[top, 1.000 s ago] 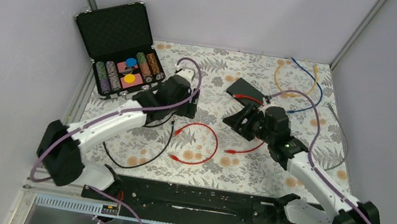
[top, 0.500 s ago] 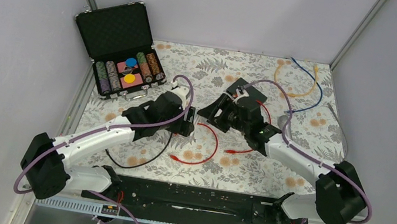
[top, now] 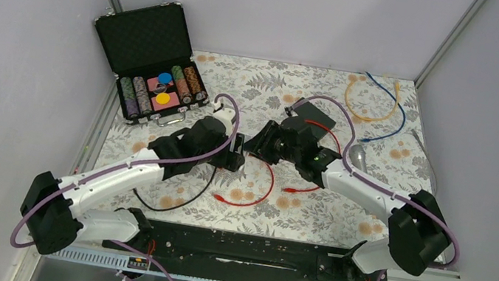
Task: Insert the plug into the switch port
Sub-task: Pick up the switch port at the center of the board.
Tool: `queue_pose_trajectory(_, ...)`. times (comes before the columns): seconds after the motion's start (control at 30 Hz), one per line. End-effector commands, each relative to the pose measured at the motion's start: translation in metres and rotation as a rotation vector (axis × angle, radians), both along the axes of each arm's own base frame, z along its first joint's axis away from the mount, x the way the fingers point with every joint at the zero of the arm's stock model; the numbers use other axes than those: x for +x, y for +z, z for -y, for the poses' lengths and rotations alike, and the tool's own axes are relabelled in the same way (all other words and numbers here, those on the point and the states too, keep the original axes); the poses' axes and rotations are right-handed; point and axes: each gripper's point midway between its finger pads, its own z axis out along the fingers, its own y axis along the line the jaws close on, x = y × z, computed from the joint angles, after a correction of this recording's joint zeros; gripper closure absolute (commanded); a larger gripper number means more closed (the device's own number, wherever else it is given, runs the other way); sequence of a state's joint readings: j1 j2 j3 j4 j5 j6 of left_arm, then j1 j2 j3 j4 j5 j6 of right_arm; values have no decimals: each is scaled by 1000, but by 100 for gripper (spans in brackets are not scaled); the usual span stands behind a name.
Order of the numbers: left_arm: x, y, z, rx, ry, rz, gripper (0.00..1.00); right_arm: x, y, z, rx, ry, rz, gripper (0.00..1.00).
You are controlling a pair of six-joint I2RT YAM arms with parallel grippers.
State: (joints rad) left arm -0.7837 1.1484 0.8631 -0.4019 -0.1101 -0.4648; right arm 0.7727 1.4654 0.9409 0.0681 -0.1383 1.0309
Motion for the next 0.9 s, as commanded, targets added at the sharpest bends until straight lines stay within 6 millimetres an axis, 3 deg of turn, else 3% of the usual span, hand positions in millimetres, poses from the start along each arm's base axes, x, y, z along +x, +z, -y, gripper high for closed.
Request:
queue_pose_trajectory(0.0,3,18,6,-70,8,43,46,6,19,-11,91,5,72,68)
queue_pose_trajectory(0.07,1,21,7,-81,2,40,38,5,28,-15,132,45,133,84)
queue_pose_trajectory(0.13,-3,27,9,-98,-36,25,23,6,38,-14,171,89,199,95)
queue_pose_trajectory(0.23,-14,43,10,-211,-127,-51,2,10,64,-3,287,148,301,100)
queue_pose_trajectory(0.27,-15,49,6,-253,-140,-69,1,9,71,1,330,173,318,100)
queue_pose_trajectory(0.4,-30,82,4,-451,-248,-84,4,-3,101,7,498,311,384,100)
queue_pose_trajectory(0.57,-43,111,18,-615,-351,-107,16,-10,114,7,570,351,415,99)
queue_pose_trajectory(0.77,-37,109,22,-676,-320,-113,25,-8,123,9,666,302,404,99)
queue_pose_trajectory(0.87,-31,116,21,-791,-263,-86,19,-2,122,13,712,240,387,100)
